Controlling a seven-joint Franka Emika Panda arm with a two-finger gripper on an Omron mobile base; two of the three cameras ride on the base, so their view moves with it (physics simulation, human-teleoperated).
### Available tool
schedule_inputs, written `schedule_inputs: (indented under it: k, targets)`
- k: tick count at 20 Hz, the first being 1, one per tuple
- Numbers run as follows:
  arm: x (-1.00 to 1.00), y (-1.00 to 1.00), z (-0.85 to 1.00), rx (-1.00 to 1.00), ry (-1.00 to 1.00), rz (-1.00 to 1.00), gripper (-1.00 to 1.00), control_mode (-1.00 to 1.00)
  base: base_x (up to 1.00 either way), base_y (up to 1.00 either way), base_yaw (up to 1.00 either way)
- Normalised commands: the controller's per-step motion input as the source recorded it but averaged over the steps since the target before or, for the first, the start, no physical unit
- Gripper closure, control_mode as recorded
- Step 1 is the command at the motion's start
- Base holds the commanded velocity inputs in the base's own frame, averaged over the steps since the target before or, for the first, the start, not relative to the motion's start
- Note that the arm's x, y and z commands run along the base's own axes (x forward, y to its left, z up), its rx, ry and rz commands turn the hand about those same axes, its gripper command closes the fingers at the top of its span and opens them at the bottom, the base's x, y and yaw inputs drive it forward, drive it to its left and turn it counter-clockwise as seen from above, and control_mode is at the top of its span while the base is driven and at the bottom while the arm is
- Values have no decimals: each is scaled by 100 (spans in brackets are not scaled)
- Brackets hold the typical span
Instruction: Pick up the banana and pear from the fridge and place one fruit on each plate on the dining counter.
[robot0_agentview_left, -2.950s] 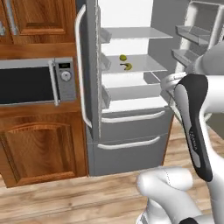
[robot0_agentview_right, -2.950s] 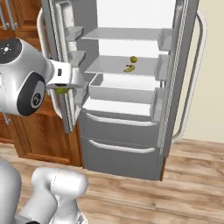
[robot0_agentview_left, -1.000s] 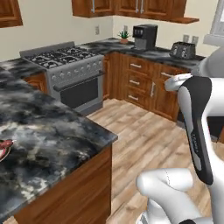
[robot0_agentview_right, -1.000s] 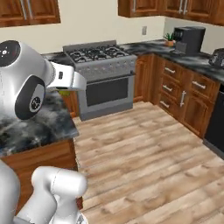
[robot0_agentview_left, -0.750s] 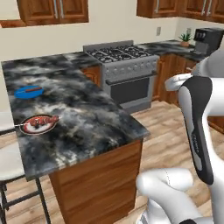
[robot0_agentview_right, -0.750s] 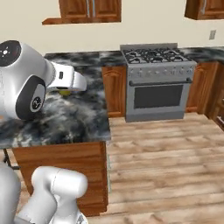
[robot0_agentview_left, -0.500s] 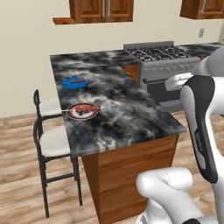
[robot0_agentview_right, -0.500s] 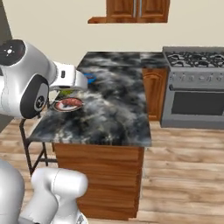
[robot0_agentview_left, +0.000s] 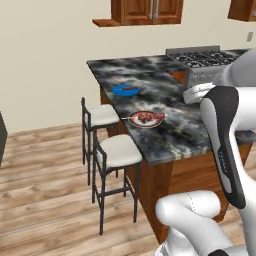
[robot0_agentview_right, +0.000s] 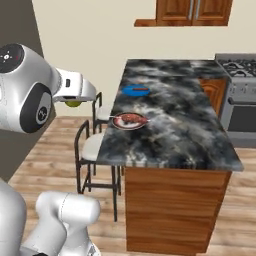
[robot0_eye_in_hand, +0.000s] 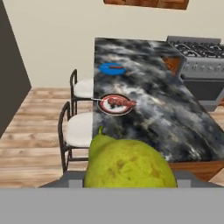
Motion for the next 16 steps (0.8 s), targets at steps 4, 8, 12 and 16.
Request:
schedule_inputs:
  k: [4,8,12,16]
  targets:
    - [0,0,0,0,0,0,100,100,0,100,0]
    - [0,0,0,0,0,0,100,100,10,100,-5]
    - [0,0,0,0,0,0,100,100,51,100,-25]
    - [0,0,0,0,0,0,100,100,82,100,-35]
